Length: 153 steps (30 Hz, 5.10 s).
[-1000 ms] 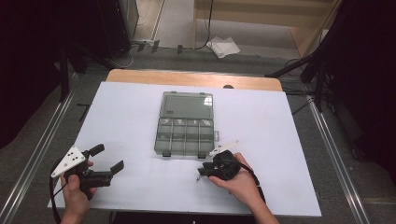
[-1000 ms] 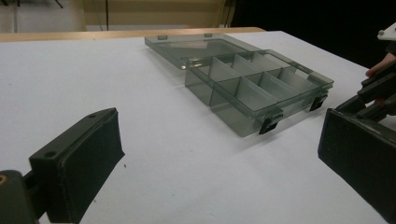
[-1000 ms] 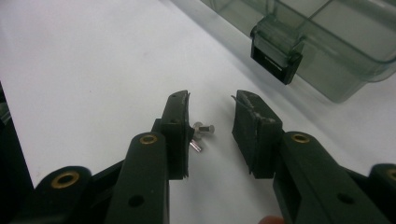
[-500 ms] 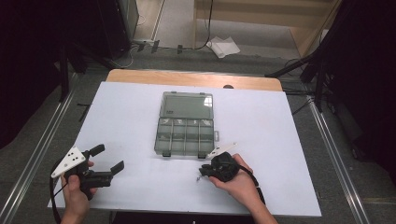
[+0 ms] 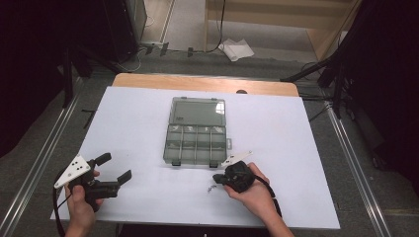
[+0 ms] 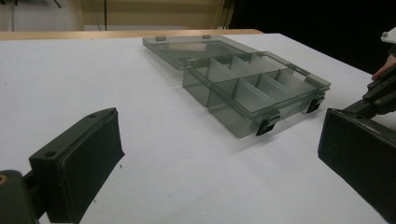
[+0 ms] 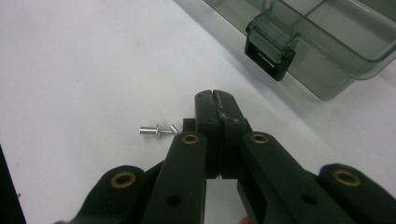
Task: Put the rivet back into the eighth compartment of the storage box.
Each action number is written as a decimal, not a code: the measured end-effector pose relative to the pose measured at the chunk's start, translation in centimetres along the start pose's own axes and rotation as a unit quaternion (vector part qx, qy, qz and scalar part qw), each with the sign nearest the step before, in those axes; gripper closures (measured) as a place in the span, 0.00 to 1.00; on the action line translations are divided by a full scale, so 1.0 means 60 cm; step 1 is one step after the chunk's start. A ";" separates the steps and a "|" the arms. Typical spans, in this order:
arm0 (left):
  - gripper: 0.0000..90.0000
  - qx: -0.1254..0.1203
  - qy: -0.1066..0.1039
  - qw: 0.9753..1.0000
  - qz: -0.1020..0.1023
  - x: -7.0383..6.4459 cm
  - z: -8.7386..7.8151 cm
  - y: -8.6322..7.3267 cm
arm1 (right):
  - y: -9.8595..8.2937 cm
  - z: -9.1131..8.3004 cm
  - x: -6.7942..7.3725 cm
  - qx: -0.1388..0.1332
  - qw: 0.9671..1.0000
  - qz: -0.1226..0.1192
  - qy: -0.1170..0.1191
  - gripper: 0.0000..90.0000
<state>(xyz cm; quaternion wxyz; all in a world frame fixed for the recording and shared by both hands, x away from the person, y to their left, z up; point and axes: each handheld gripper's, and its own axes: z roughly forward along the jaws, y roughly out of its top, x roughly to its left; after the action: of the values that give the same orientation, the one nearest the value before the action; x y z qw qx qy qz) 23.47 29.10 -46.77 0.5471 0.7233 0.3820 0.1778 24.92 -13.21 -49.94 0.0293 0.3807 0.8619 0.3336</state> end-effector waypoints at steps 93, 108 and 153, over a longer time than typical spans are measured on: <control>0.00 -0.009 0.000 1.000 0.001 -0.002 -0.002 0.000 | 0.048 -0.058 -0.006 -0.039 0.999 -0.013 -0.018 0.93; 0.00 -0.011 -0.003 1.000 0.002 -0.002 -0.003 0.000 | 0.077 -0.059 -0.032 -0.039 0.999 -0.007 -0.023 0.94; 0.00 -0.012 -0.006 1.000 0.003 0.000 -0.004 0.000 | 0.099 -0.036 -0.069 -0.036 0.999 0.002 -0.039 0.54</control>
<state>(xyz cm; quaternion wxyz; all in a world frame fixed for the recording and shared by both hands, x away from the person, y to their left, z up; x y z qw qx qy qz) 23.30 29.25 -46.66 0.5579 0.7184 0.3747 0.1797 30.99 -14.31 -45.53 0.0758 0.3935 0.8469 0.3497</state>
